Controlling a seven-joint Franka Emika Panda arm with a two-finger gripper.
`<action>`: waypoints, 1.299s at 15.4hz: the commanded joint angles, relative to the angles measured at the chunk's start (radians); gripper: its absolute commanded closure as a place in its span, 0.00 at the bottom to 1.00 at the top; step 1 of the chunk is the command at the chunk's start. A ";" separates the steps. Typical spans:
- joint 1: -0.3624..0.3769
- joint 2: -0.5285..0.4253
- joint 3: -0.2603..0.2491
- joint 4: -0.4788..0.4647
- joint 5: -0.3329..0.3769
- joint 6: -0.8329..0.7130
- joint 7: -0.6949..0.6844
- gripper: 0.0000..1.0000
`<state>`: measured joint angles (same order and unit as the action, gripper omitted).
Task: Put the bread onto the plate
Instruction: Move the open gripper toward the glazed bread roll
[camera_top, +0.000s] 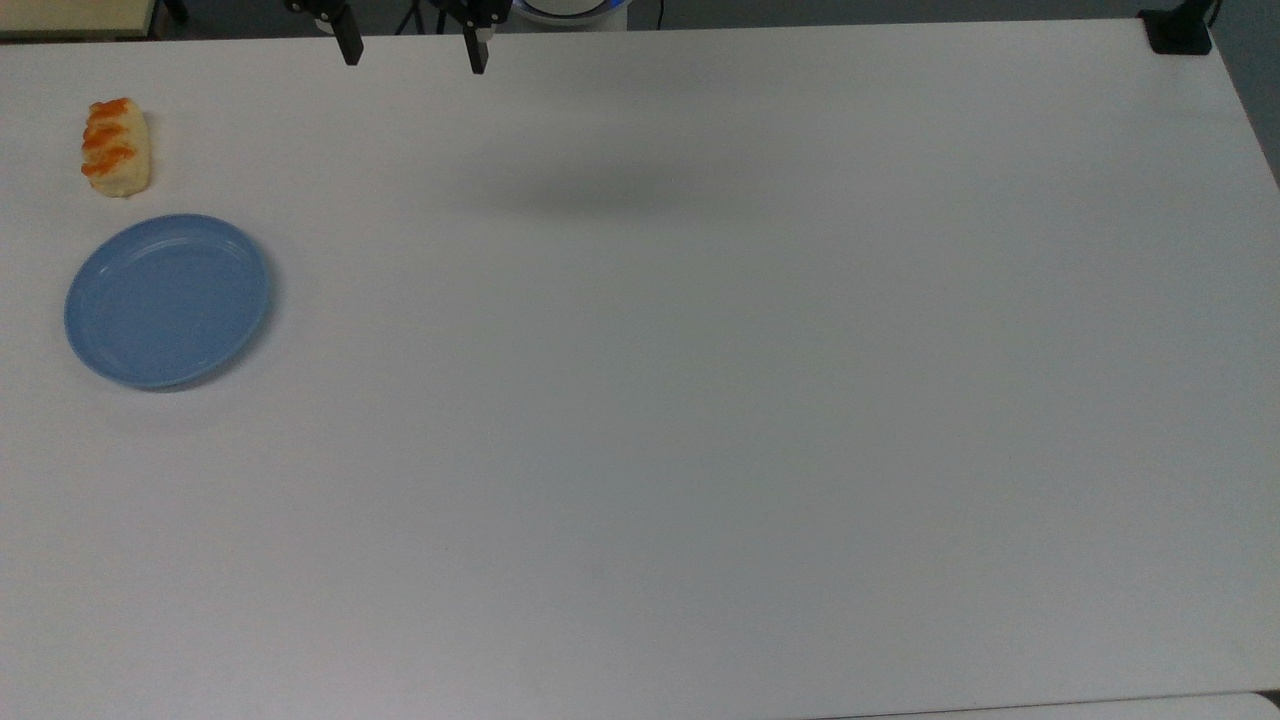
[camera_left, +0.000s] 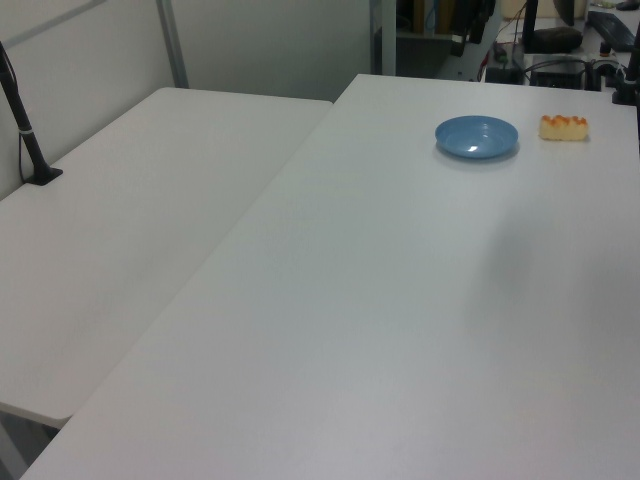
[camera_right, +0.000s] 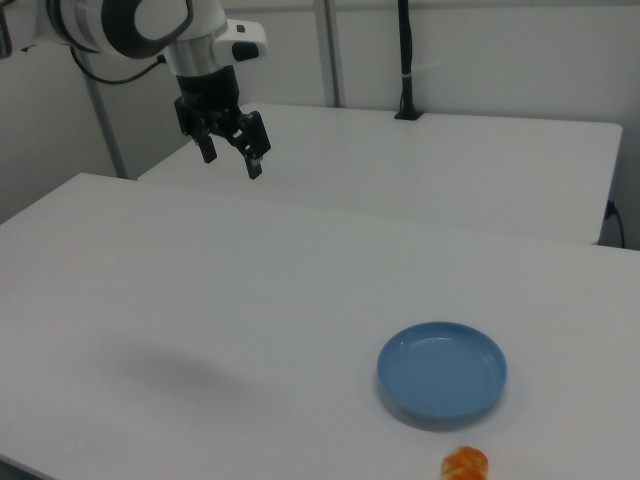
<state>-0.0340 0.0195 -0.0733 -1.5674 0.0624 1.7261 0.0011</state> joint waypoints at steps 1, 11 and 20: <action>0.005 -0.007 -0.003 0.001 -0.003 -0.020 -0.006 0.00; 0.003 -0.007 -0.002 0.001 -0.009 -0.023 -0.021 0.00; 0.002 -0.012 -0.002 0.009 -0.038 -0.134 -0.084 0.00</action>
<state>-0.0343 0.0176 -0.0733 -1.5667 0.0421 1.6350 -0.0406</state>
